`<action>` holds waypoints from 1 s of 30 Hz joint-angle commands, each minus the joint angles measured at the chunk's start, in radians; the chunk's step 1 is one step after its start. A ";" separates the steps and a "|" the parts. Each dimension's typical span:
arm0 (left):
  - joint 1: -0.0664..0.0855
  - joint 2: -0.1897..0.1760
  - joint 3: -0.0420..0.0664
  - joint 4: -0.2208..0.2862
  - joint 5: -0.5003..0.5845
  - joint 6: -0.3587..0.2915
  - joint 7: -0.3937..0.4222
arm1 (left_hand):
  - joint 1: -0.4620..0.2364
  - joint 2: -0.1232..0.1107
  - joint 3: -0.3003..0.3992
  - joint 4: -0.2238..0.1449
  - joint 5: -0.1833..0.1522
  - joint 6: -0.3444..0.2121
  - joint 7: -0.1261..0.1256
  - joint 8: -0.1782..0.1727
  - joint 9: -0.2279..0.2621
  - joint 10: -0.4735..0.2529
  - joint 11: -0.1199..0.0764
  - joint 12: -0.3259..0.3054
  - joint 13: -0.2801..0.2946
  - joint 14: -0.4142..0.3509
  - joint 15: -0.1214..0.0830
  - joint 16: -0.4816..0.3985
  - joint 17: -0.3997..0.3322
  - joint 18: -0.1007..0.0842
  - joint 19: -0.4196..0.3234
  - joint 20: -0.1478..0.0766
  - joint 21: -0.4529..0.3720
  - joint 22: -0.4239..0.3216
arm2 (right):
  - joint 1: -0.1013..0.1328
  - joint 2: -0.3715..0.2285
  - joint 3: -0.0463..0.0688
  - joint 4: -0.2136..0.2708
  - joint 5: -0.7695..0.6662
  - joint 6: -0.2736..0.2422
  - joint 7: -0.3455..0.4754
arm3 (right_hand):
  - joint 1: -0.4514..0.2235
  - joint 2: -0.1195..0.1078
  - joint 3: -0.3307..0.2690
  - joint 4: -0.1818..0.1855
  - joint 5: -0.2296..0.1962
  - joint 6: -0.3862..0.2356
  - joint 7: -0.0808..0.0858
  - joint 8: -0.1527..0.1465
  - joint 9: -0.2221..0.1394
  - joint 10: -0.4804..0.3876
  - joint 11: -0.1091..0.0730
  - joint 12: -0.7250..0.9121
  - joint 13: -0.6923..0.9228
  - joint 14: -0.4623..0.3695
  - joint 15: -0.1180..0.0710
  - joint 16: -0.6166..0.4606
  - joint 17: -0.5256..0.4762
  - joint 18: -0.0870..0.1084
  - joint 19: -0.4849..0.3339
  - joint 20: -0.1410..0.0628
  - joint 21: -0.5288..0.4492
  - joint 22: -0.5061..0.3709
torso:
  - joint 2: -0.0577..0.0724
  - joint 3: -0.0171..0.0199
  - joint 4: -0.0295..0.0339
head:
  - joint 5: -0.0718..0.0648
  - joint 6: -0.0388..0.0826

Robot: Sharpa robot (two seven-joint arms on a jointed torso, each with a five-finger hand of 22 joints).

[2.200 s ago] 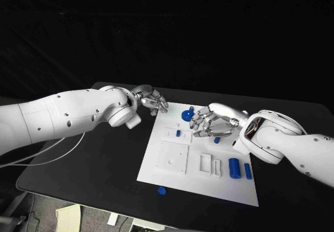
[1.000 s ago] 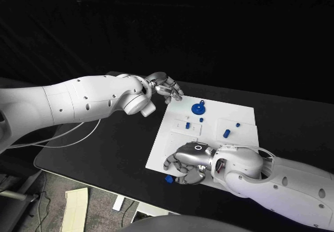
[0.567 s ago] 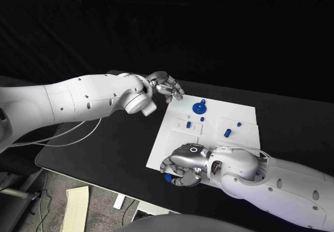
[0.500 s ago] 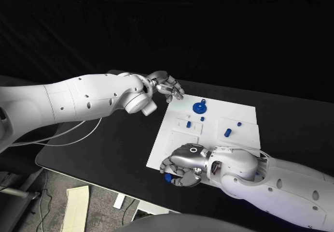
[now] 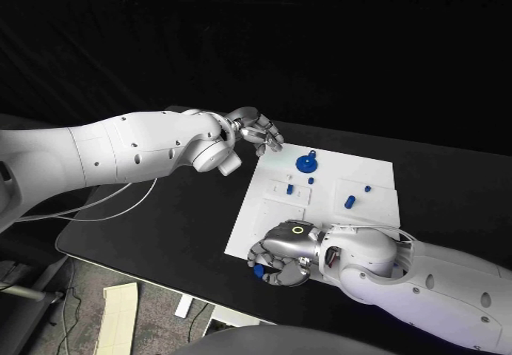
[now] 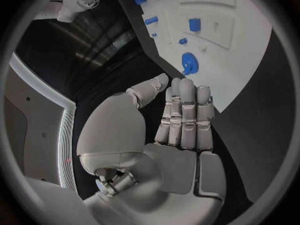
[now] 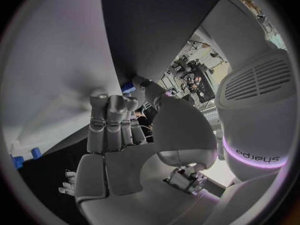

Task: Assemble the parts on the task board

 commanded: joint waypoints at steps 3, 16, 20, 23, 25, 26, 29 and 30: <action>-0.001 0.001 0.001 0.002 0.007 0.012 0.001 | 0.000 0.008 -0.004 0.004 0.000 -0.007 0.000 0.008 -0.003 0.006 -0.001 -0.008 0.002 0.006 -0.003 -0.005 0.002 0.019 0.007 -0.045 -0.005 0.001 | -0.002 -0.003 -0.003 -0.009 -0.029 0.043 -0.010 | -0.008 0.010 0.011 -0.001 -0.009 0.085 0.017 0.015 0.006 -0.035 -0.006 0.005 0.003 -0.005 0.006 0.006 -0.003 0.030 -0.006 -0.001 0.008 0.020 | 0.000 0.0001 -0.0010 | 0.000 0.000; -0.001 0.002 0.001 0.000 0.007 0.018 -0.009 | -0.002 0.011 -0.004 0.007 0.000 -0.010 0.001 0.011 -0.008 0.007 -0.001 -0.014 0.004 0.007 -0.002 -0.007 0.004 0.019 0.007 -0.045 -0.006 0.002 | -0.002 0.003 -0.003 -0.012 -0.027 0.026 -0.007 | -0.009 0.020 0.089 0.000 -0.122 0.106 0.016 0.011 0.009 -0.040 -0.006 0.006 0.005 -0.013 0.006 0.016 -0.013 0.030 -0.012 0.002 0.017 0.019 | 0.001 -0.0001 -0.0003 | 0.001 0.004; -0.001 0.003 0.001 0.000 0.007 0.019 -0.011 | -0.003 0.011 -0.005 0.009 -0.001 -0.011 0.001 0.012 -0.009 0.007 -0.001 -0.016 0.004 0.007 -0.002 -0.008 0.005 0.019 0.007 -0.045 -0.006 0.002 | -0.002 0.009 -0.003 -0.012 -0.026 0.009 -0.012 | -0.040 0.008 0.062 -0.002 -0.141 0.110 0.015 0.012 0.011 -0.040 -0.007 0.007 0.007 -0.013 0.006 0.020 -0.015 0.030 -0.010 0.001 0.022 0.020 | 0.001 -0.0004 -0.0011 | 0.003 0.005; -0.001 0.003 0.001 0.000 0.007 0.019 -0.011 | -0.004 0.011 -0.005 0.009 -0.001 -0.012 0.001 0.012 -0.010 0.007 0.000 -0.017 0.005 0.006 -0.002 -0.009 0.006 0.019 0.007 -0.045 -0.007 0.002 | -0.002 0.013 -0.003 -0.015 -0.026 -0.001 -0.019 | -0.065 0.007 0.025 -0.002 -0.143 0.113 0.012 0.013 0.013 -0.041 -0.009 0.008 0.007 -0.014 0.004 0.022 -0.017 0.030 -0.011 -0.002 0.025 0.019 | 0.001 -0.0002 -0.0008 | 0.003 0.005; -0.001 0.004 0.001 -0.001 0.007 0.019 -0.012 | -0.004 0.011 -0.005 0.010 -0.001 -0.012 0.001 0.013 -0.011 0.007 0.000 -0.018 0.005 0.006 -0.002 -0.009 0.006 0.019 0.007 -0.045 -0.007 0.002 | -0.002 0.015 -0.003 -0.016 -0.026 -0.008 -0.027 | -0.075 0.007 0.001 -0.002 -0.155 0.112 0.012 0.012 0.014 -0.041 -0.009 0.008 0.007 -0.014 0.003 0.023 -0.019 0.030 -0.012 -0.004 0.025 0.018 | 0.001 -0.0004 -0.0008 | 0.003 0.007; -0.001 0.004 0.001 -0.001 0.007 0.019 -0.012 | -0.004 0.011 -0.005 0.010 -0.001 -0.012 0.001 0.013 -0.011 0.007 0.000 -0.018 0.005 0.006 -0.002 -0.009 0.006 0.019 0.007 -0.045 -0.007 0.002 | -0.002 0.017 -0.003 -0.017 -0.026 -0.011 -0.031 | -0.081 0.007 -0.010 -0.001 -0.160 0.112 0.012 0.011 0.014 -0.041 -0.009 0.008 0.007 -0.015 0.003 0.024 -0.019 0.030 -0.012 -0.005 0.025 0.017 | 0.001 -0.0005 -0.0007 | 0.003 0.007; -0.001 0.003 0.001 0.000 0.007 0.020 -0.013 | -0.004 0.011 -0.005 0.010 -0.001 -0.013 0.001 0.013 -0.011 0.007 0.000 -0.019 0.005 0.006 -0.002 -0.009 0.006 0.019 0.007 -0.045 -0.007 0.002 | -0.002 0.020 -0.003 -0.020 -0.025 -0.017 -0.039 | -0.101 0.009 -0.042 -0.001 -0.167 0.109 0.012 0.009 0.015 -0.040 -0.009 0.007 0.006 -0.014 0.003 0.024 -0.022 0.030 -0.012 -0.006 0.024 0.016 | 0.001 -0.0005 -0.0007 | 0.003 0.007; -0.001 0.003 0.001 0.000 0.007 0.020 -0.013 | -0.004 0.011 -0.005 0.010 -0.001 -0.013 0.001 0.013 -0.012 0.007 0.000 -0.019 0.006 0.006 -0.002 -0.010 0.006 0.019 0.007 -0.045 -0.007 0.002 | -0.002 0.023 -0.003 -0.023 -0.025 -0.019 -0.044 | -0.118 0.009 -0.061 0.000 -0.169 0.108 0.013 0.008 0.015 -0.040 -0.009 0.007 0.005 -0.014 0.003 0.025 -0.023 0.030 -0.011 -0.007 0.024 0.015 | 0.002 -0.0005 -0.0005 | 0.003 0.007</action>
